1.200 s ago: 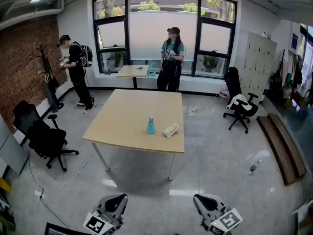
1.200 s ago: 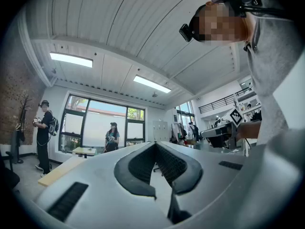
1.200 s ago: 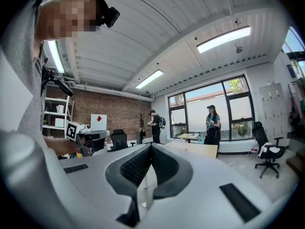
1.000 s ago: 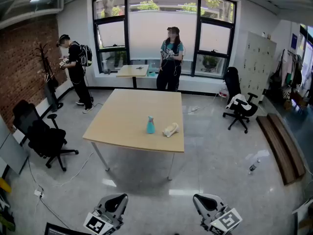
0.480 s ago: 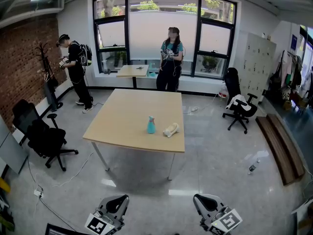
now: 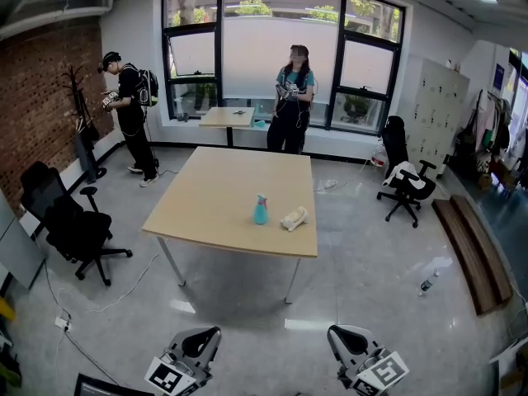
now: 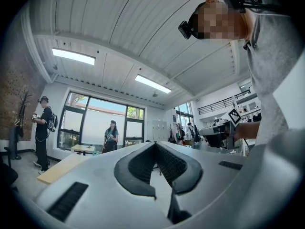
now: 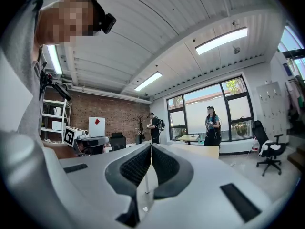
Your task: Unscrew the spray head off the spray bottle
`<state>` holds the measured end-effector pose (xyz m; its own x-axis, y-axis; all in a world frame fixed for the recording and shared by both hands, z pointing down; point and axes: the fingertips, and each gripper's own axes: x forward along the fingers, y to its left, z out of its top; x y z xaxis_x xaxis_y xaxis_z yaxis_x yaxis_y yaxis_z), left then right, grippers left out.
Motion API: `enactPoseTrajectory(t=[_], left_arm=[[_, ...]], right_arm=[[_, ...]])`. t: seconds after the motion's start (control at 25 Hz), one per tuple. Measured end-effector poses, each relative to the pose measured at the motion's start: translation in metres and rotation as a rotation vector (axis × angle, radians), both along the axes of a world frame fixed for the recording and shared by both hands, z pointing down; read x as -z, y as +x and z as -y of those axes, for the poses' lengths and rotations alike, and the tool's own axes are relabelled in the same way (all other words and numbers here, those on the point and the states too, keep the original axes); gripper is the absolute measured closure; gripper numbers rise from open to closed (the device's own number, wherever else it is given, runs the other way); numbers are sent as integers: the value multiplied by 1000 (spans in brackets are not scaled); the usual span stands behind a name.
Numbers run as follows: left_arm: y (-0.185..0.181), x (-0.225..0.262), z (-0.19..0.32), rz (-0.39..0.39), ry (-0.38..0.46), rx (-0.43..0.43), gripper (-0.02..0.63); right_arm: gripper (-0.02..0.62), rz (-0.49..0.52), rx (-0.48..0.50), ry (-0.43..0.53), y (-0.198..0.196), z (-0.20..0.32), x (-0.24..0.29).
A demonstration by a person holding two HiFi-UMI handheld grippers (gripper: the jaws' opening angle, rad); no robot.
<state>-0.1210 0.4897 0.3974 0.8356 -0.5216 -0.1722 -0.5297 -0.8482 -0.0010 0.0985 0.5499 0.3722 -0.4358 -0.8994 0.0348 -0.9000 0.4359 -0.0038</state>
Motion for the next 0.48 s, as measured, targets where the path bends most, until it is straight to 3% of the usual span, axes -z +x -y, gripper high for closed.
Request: enactPoseTrajectory(t=[0.48], left_arm=[[6,-12,36,0,-20,-30,601]], right_arm=[[589,7,-4,3,-5,42,-3]])
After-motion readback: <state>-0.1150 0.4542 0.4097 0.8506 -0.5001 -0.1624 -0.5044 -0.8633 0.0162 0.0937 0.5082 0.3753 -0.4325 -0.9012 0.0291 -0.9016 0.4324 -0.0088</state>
